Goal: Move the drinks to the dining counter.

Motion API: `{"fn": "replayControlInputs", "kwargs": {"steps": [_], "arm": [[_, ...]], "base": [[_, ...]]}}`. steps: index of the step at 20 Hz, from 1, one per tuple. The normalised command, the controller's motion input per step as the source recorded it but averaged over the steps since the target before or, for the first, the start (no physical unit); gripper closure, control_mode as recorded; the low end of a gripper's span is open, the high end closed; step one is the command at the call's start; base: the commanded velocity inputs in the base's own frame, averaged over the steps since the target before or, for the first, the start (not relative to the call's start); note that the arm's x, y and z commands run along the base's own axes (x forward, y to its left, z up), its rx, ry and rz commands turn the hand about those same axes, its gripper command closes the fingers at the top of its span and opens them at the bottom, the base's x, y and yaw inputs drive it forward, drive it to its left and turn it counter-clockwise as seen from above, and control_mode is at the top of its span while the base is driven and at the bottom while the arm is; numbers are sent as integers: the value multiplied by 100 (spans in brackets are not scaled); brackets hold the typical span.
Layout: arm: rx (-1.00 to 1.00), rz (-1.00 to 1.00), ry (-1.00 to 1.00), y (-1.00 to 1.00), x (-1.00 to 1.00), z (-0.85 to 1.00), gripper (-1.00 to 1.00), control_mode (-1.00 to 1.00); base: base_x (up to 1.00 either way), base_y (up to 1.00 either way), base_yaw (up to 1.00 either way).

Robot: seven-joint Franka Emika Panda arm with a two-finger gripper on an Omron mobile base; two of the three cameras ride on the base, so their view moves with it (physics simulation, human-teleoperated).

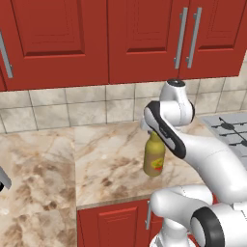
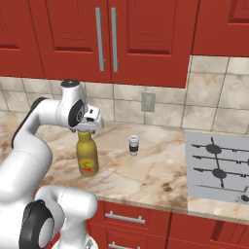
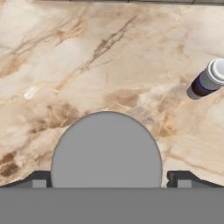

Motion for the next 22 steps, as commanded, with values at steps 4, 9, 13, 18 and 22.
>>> {"fn": "replayControlInputs", "kwargs": {"steps": [4, 9, 13, 18, 22], "arm": [[0, 0, 0, 0, 0, -14, -100, -100], [0, 0, 0, 0, 0, -10, 100, -100], [0, 0, 2, 0, 0, 0, 100, -100], [0, 0, 0, 0, -2, 0, 100, -100], [0, 0, -9, 0, -32, 10, 100, -100]], "base": [[0, 0, 0], [0, 0, 0], [0, 0, 0], [0, 0, 0], [0, 0, 0]]}}
